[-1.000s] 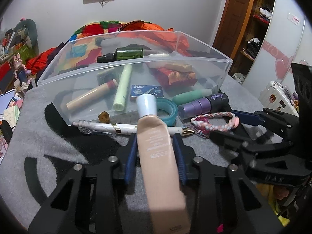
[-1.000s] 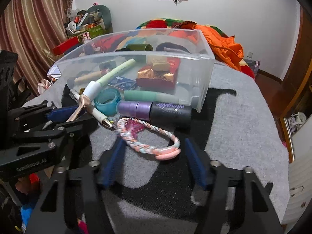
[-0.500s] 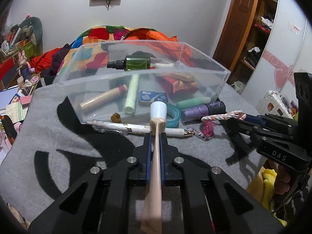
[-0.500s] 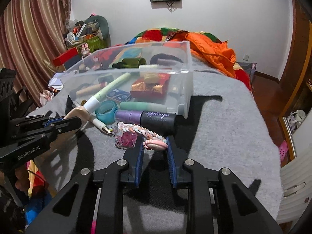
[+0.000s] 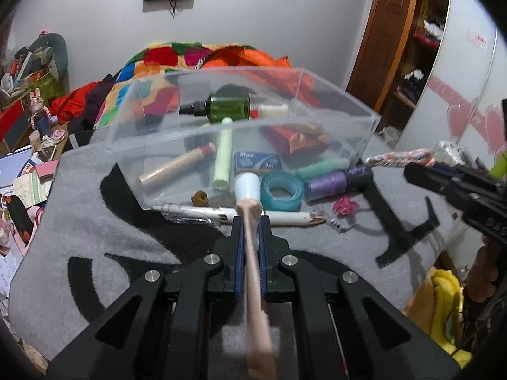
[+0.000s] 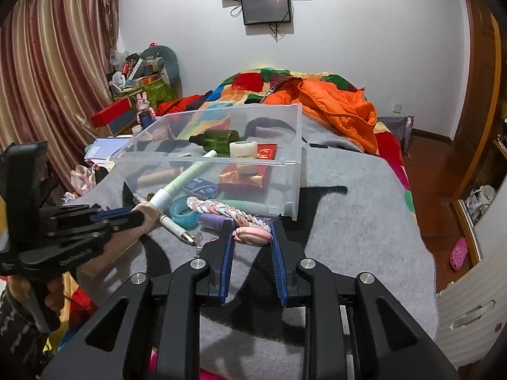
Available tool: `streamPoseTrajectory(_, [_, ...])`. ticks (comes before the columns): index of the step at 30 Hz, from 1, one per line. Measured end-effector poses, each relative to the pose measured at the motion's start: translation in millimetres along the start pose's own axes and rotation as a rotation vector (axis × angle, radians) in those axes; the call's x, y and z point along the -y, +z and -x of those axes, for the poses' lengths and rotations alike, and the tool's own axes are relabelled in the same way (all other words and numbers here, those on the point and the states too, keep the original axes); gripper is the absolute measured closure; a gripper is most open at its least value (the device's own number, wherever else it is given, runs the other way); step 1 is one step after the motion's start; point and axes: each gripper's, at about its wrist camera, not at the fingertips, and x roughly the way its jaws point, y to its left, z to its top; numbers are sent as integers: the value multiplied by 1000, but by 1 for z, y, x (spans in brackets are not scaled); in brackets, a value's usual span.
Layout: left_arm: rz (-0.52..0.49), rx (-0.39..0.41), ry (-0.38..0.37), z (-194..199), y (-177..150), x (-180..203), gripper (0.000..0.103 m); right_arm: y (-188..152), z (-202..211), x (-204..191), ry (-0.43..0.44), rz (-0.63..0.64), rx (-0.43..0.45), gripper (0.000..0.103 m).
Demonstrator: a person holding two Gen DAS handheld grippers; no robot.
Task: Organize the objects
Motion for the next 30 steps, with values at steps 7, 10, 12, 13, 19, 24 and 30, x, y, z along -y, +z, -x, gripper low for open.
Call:
streamPoseTrajectory(7, [-1, -16, -6, -16, -2, 2, 97, 3, -6, -3, 11, -7, -8, 82])
streamPoseTrajectory(10, [5, 8, -1, -8, -1, 1, 97, 9, -5, -5, 18, -2, 10, 82])
streamPoseTrajectory(12, [13, 25, -4, 0, 0, -1, 97, 14, -5, -7, 23, 0, 17, 82])
streamPoseTrajectory(13, [15, 37, -4, 5, 1, -2, 97, 18, -5, -8, 26, 4, 24, 82])
streamPoseTrajectory(19, [21, 107, -5, 34, 13, -9, 97, 40, -4, -19, 29, 31, 65, 82])
streamPoseTrajectory(24, [17, 148, 10, 46, 32, -16, 97, 61, -5, -25, 32, 34, 104, 82])
streamPoseTrajectory(30, [13, 155, 37, 45, 55, -26, 97, 82, -15, -28, 38, 19, 123, 82])
